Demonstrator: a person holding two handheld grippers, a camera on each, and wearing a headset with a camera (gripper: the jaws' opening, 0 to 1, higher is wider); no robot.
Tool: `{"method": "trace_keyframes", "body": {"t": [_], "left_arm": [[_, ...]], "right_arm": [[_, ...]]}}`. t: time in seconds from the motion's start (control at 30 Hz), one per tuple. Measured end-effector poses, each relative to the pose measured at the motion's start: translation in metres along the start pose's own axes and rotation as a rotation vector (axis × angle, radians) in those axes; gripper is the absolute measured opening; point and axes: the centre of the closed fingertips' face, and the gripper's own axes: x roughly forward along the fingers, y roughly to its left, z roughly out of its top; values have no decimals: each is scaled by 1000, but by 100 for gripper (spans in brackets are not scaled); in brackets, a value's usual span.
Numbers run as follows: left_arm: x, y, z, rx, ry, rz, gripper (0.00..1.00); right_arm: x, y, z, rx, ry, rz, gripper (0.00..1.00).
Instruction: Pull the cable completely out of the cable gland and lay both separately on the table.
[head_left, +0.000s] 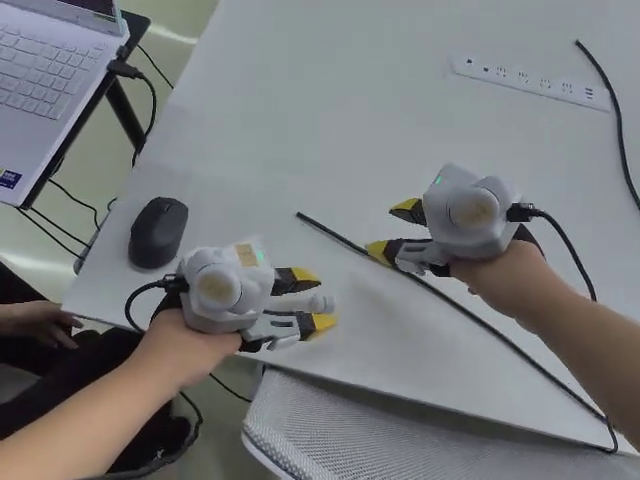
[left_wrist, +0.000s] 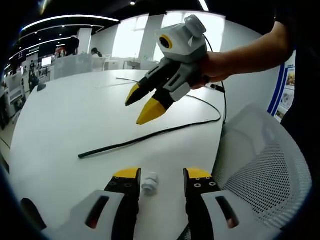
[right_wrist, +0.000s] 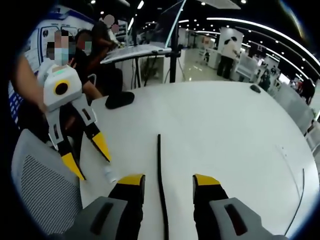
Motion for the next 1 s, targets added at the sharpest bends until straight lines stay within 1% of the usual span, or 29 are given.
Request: {"method": "trace_keyframes", "body": {"t": [0.03, 0.07, 0.2, 0.23, 0.3, 0.4, 0.43, 0.53, 0.6, 0.63, 0.73, 0.77, 0.83, 0.97, 1.0], "left_arm": [[-1, -1, 4, -3, -3, 1, 36], [-2, -2, 6, -3, -7, 3, 37], [-7, -6, 14, -21, -22, 4, 39], [-9, -7, 17, -23, -24, 5, 39], [-13, -9, 22, -46, -31, 7, 41], [-19, -10, 26, -73, -41, 16, 45], [-21, -9, 27, -79, -41, 18, 46], [-25, -12, 29, -84, -39, 19, 49], [-29, -13, 32, -83, -41, 25, 51], [-31, -14, 34, -85, -45, 27, 52], [-36, -15, 40, -94, -51, 31, 54], [-37, -17, 43, -91, -49, 34, 55], [-41, -19, 47, -67, -44, 43, 58], [-47, -24, 57, -71, -60, 44, 62], [-48, -24, 57, -67, -59, 47, 62]], "right_arm": [[-2, -1, 0, 2, -2, -2, 37], [-9, -3, 1, 6, -8, -11, 38], [-27, -5, 1, 31, -40, -19, 42], [-34, -4, 2, 40, -52, -21, 43], [-45, -3, 3, 47, -78, -27, 47], [-62, -3, 6, 90, -126, -32, 50], [-70, -2, 7, 108, -147, -38, 50], [-87, -3, 4, 131, -179, -54, 53], [-97, -3, 3, 151, -198, -65, 55], [-105, -4, 1, 170, -213, -75, 56], [-122, -5, -7, 200, -233, -98, 59], [-129, -5, -12, 207, -238, -107, 60], [-140, -5, -20, 221, -248, -121, 61], [-160, -2, -34, 261, -275, -146, 68], [-166, -1, -40, 272, -279, -153, 69]]}}
